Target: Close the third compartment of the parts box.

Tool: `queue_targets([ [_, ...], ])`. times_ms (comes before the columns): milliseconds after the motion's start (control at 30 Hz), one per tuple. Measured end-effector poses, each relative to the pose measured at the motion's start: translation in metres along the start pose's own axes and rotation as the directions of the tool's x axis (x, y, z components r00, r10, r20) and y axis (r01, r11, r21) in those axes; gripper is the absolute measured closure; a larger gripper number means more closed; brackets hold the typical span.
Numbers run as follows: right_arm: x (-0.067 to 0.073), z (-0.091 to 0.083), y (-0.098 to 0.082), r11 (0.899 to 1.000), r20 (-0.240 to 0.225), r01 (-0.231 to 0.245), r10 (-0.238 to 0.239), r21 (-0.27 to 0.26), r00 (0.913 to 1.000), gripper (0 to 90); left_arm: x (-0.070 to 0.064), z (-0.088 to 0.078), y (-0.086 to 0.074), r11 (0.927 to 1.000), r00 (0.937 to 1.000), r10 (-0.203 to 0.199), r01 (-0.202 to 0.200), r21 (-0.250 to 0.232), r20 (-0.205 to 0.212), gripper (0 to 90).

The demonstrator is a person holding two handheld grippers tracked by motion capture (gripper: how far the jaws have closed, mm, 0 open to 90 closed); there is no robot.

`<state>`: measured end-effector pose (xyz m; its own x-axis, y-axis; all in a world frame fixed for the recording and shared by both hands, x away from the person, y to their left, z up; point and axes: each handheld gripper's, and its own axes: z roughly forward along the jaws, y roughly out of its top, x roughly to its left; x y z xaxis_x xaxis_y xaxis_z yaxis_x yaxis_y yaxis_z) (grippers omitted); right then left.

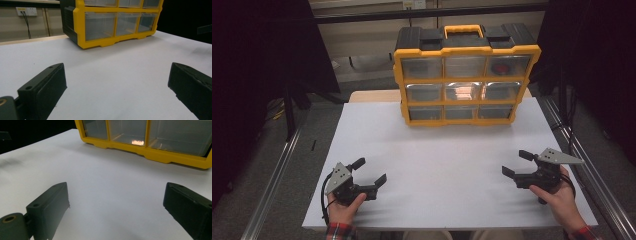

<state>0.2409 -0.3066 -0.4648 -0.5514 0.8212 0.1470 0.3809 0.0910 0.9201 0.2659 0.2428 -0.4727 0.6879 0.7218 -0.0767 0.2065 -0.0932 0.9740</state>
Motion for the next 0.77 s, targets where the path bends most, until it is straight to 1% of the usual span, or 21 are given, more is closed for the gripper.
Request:
queue_targets([
  [67, 0.0001, -0.0007, -0.0007, 1.0, 0.005, 0.001, -0.001, -0.002, 1.0, 6.5, -0.0004, 0.0003, 0.0, 1.0, 1.0, -0.005, 0.004, -0.003, -0.001, 1.7],
  [200, -0.0004, -0.0023, -0.0025, 1.0, 0.008, -0.003, 0.003, -0.003, 1.0, 6.5, -0.0006, 0.0008, -0.0001, 1.0, 1.0, -0.001, 0.001, -0.001, 0.0, 1.7],
  [267, 0.0, -0.0039, -0.0029, 1.0, 0.016, 0.004, -0.004, -0.005, 0.9999, 6.5, 0.0002, 0.0007, -0.0001, 1.0, 1.0, 0.007, -0.007, 0.005, 0.005, 1.7],
  [367, 0.0013, -0.0051, -0.004, 1.0, 0.013, 0.004, -0.004, -0.008, 0.9999, 6.4, -0.0004, 0.0015, -0.0002, 1.0, 1.0, 0.0, 0.0, -0.003, 0.007, 1.7],
  [400, 0.0021, -0.0053, -0.0048, 1.0, 0.022, 0.006, -0.006, -0.005, 0.9997, 6.4, -0.0004, 0.0015, -0.0002, 1.0, 1.0, 0.0, 0.0, -0.003, 0.007, 1.7],
  [500, 0.0031, -0.0043, -0.0057, 1.0, 0.023, 0.026, -0.026, -0.002, 0.9994, 6.4, -0.0008, 0.002, -0.0003, 1.0, 0.9999, -0.002, 0.002, -0.003, 0.01, 1.7],
  [633, 0.0026, -0.0035, -0.0066, 1.0, 0.026, 0.02, -0.02, -0.007, 0.9995, 6.4, -0.0009, 0.0021, -0.0005, 1.0, 1.0, 0.002, -0.002, 0.005, 0.004, 1.7],
  [667, 0.0026, -0.0032, -0.0068, 1.0, 0.027, 0.021, -0.021, -0.007, 0.9994, 6.4, -0.0014, 0.0028, -0.0007, 1.0, 0.9999, -0.008, 0.008, -0.003, 0.007, 1.7],
  [700, 0.0029, -0.003, -0.0069, 1.0, 0.028, 0.023, -0.022, -0.007, 0.9994, 6.4, -0.0006, 0.0023, -0.0006, 1.0, 0.9999, 0.002, -0.003, 0.004, 0.01, 1.7],
  [767, 0.0032, -0.003, -0.0069, 1.0, 0.025, 0.024, -0.024, -0.006, 0.9994, 6.2, -0.0001, 0.0021, -0.0004, 0.9999, 0.9999, 0.009, -0.009, 0.008, 0.009, 1.7],
])
